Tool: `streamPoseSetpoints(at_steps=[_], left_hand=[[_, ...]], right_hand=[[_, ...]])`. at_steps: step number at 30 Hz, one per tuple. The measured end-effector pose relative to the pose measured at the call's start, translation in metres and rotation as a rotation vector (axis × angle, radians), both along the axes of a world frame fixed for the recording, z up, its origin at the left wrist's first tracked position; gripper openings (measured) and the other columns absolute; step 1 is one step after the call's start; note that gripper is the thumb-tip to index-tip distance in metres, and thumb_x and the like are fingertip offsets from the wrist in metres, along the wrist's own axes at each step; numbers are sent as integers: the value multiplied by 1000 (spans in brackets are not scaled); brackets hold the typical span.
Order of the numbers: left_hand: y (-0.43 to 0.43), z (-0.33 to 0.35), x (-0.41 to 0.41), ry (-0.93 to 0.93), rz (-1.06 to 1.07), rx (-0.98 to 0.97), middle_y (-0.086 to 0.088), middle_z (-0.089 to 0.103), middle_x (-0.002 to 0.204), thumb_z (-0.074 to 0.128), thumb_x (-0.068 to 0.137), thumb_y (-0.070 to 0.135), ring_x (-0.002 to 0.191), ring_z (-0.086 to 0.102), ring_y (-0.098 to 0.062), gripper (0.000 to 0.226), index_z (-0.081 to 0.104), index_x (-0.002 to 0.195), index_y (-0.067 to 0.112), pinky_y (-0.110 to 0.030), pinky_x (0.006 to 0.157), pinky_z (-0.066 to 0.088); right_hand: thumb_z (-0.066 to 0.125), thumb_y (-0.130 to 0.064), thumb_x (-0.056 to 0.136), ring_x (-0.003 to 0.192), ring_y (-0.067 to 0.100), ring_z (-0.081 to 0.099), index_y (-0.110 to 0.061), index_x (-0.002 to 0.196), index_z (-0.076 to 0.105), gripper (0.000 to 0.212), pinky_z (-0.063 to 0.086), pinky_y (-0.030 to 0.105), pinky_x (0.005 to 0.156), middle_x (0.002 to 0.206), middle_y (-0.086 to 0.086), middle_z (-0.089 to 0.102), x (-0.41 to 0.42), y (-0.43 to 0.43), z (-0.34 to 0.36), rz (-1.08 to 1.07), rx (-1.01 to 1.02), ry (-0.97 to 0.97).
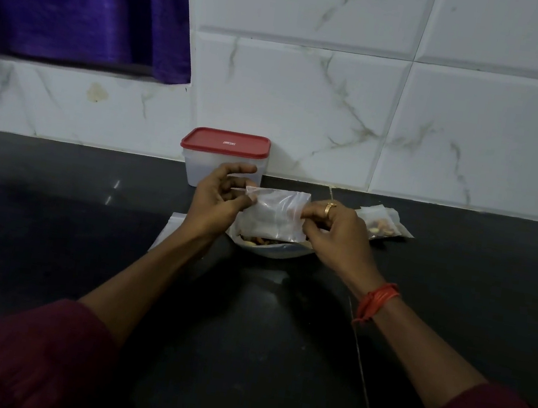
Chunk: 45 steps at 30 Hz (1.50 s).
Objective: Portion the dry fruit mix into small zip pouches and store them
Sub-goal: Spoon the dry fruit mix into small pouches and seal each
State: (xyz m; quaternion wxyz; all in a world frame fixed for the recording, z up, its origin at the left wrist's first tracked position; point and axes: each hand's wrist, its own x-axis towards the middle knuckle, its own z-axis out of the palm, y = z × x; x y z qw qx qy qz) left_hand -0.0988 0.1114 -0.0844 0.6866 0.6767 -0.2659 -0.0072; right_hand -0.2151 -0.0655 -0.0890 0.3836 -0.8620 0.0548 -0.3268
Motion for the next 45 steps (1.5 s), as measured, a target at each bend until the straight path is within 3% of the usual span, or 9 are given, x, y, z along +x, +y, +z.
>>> streamPoseSetpoints(at_steps=[5,10,17,21,27,32,35,40,45], left_hand=[[-1,-1,-3,-48,11,-25,-8,68,114,71,86,-3,105,68,-19,41,63,121,17,-38,92,59],[0,-1,-4,-108,19,-19,-4,68,113,73,86,1,102,69,-14,38,63,121,13,-38,92,59],[3,-3,-9,-915,-56,497,10,49,146,81,65,65,135,42,-12,92,51,143,26,-37,111,33],[-1,-7,-11,-1081,29,597,7,58,136,70,70,71,125,48,-16,83,56,139,26,-38,104,33],[3,-8,-2,-1012,122,505,5,65,125,72,73,64,113,56,-14,74,61,134,22,-31,98,35],[9,-12,1,-675,96,313,7,65,126,84,72,55,113,59,-8,78,55,136,22,-30,94,51],[9,-12,-1,-523,67,216,11,64,124,83,75,48,112,60,0,71,56,134,20,-23,92,54],[10,-13,7,-389,85,158,7,65,125,81,80,45,112,62,-4,65,56,135,20,-26,92,55],[13,-12,10,-310,69,140,10,65,125,79,76,52,110,62,0,70,58,135,21,-16,84,52]], right_hand=[[62,3,87,97,9,65,-42,78,75,48,55,26,86,106,-9,66,1,0,0,65,96,-13],[77,-13,82,94,8,67,-16,107,76,25,57,29,86,112,-4,68,3,-1,-2,22,88,53],[84,-32,77,78,6,65,-19,108,76,35,54,19,71,99,-6,67,-1,10,-1,27,2,53],[80,-22,81,82,2,62,-20,103,77,23,44,5,70,106,-7,64,-5,13,2,48,-48,56],[70,-26,91,98,6,66,-26,97,77,9,53,24,83,107,-4,69,1,2,4,131,128,-92],[48,-76,82,75,11,63,-34,91,66,47,54,35,72,72,-12,63,-15,-23,9,-239,-485,202],[43,-91,71,71,14,66,-33,86,64,64,56,35,71,67,-8,66,-16,-24,10,-261,-503,388],[77,-39,85,51,9,69,-25,90,71,16,49,17,48,65,-5,74,-17,-16,19,40,-97,481],[77,-23,82,56,-4,62,-32,90,77,12,48,16,62,64,-13,68,-12,-22,12,-38,-88,230]])
